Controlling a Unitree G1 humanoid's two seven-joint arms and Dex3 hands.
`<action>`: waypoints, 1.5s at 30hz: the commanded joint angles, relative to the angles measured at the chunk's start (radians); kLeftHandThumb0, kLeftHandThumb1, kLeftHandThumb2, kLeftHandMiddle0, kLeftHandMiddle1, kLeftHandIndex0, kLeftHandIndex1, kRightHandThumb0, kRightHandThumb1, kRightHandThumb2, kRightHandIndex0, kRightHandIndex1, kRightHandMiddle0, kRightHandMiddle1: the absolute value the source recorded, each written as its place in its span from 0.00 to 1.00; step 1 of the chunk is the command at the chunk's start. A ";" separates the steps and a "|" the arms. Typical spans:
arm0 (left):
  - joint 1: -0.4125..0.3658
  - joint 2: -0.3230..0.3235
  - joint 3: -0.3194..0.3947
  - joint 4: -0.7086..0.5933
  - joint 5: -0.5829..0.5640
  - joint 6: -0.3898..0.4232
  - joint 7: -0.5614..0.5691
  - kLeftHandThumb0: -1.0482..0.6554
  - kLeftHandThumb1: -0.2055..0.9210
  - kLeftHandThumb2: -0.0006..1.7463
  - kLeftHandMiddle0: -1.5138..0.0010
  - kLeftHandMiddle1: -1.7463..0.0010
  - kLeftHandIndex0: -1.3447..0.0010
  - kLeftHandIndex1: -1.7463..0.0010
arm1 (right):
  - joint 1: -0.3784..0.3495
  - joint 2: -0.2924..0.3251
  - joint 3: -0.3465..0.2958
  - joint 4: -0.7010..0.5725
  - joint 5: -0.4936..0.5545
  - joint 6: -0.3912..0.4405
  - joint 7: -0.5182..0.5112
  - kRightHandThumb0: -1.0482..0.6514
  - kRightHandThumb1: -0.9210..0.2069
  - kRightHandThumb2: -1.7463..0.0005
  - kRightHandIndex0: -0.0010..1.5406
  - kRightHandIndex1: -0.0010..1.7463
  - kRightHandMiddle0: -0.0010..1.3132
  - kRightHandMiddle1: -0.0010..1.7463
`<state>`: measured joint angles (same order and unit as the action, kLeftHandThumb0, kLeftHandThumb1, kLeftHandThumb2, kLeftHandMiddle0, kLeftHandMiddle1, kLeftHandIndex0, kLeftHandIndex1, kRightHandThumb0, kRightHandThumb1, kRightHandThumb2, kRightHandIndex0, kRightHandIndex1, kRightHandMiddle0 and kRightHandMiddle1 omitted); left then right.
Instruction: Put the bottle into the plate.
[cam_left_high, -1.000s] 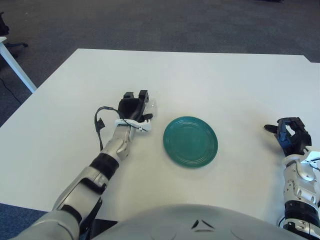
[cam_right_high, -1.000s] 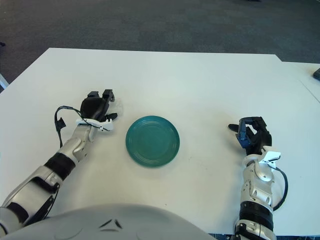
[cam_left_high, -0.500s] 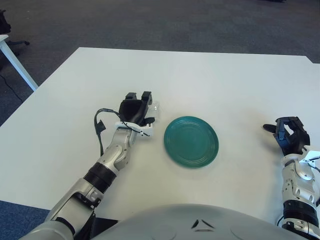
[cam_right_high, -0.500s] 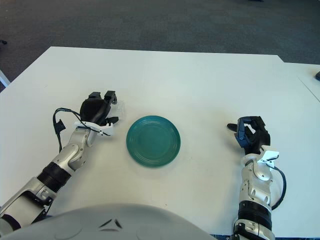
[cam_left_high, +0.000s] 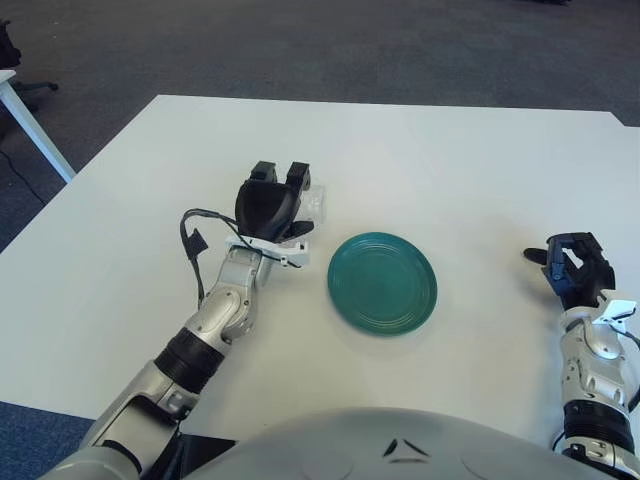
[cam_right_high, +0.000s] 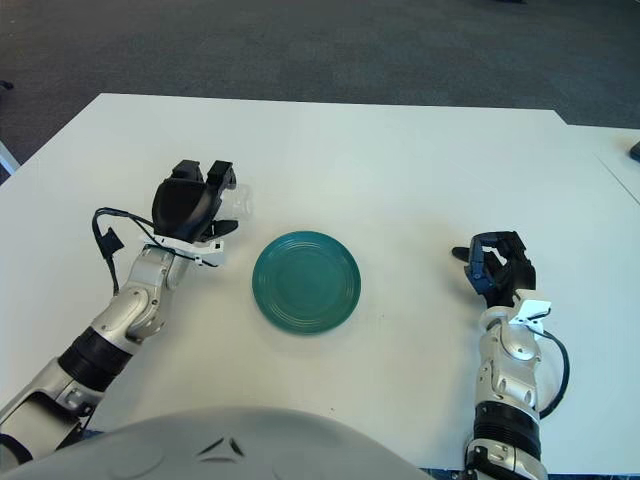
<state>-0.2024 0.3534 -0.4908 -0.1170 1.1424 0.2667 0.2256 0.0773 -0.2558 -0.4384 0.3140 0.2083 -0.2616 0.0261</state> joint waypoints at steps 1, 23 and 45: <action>0.007 -0.007 -0.008 -0.040 0.027 -0.010 -0.030 0.31 0.34 0.85 0.20 0.00 0.46 0.00 | 0.006 0.013 0.008 -0.013 -0.002 0.024 -0.007 0.40 0.10 0.63 0.32 0.63 0.22 0.97; -0.043 -0.071 -0.087 -0.124 0.137 -0.157 -0.057 0.30 0.33 0.86 0.17 0.00 0.46 0.00 | 0.010 0.037 0.023 -0.007 0.012 0.027 0.003 0.41 0.08 0.66 0.35 0.62 0.22 0.97; 0.052 -0.160 -0.185 -0.278 0.062 -0.267 -0.354 0.32 0.40 0.81 0.17 0.00 0.50 0.00 | 0.028 0.077 0.046 -0.040 0.015 0.028 -0.008 0.40 0.11 0.64 0.36 0.64 0.25 0.95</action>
<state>-0.1536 0.1845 -0.6775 -0.3880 1.2120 0.0121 -0.1045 0.0956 -0.2002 -0.3982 0.2593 0.2173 -0.2577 0.0200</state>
